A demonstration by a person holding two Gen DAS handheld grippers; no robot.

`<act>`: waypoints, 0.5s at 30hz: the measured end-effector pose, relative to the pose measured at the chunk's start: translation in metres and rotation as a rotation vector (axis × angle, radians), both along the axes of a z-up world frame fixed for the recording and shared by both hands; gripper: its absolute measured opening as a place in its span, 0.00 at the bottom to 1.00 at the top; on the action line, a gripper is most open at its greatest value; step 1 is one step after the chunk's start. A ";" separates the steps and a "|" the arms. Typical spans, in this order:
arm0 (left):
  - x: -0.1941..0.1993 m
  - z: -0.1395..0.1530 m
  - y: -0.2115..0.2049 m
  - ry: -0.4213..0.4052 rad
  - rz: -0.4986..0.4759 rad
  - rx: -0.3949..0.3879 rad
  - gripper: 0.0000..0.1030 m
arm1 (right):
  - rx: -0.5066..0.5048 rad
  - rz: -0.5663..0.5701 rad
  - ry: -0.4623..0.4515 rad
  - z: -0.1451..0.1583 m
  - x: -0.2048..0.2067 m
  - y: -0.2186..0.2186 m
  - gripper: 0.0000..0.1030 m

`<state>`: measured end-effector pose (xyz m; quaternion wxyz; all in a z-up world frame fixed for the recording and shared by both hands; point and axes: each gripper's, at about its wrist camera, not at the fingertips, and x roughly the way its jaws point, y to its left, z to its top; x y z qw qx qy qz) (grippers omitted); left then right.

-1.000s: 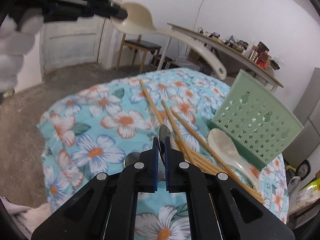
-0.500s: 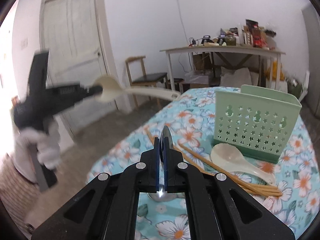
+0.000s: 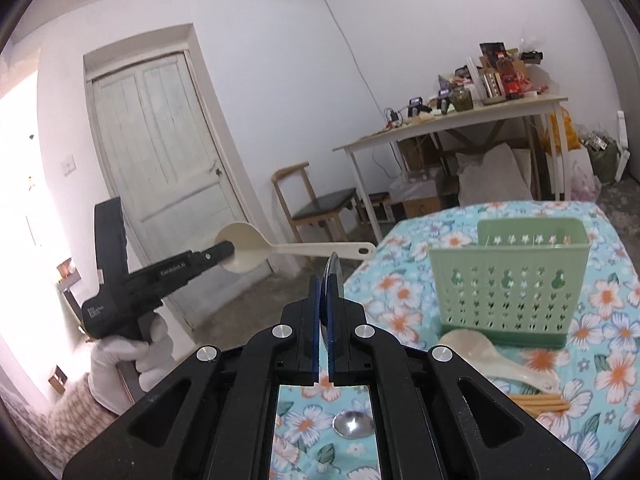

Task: Organize utensils
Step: 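Carry the metal spoon with the right tool toward the green holder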

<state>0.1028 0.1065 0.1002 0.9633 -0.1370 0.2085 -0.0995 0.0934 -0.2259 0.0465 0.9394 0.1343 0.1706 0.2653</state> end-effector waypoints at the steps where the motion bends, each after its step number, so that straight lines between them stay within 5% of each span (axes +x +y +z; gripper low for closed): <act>1: 0.000 0.003 -0.004 -0.005 -0.001 0.004 0.03 | 0.002 -0.002 -0.003 0.001 0.000 -0.001 0.01; 15: 0.024 0.053 -0.056 -0.094 -0.083 0.033 0.03 | 0.025 -0.048 -0.116 0.058 0.001 -0.065 0.01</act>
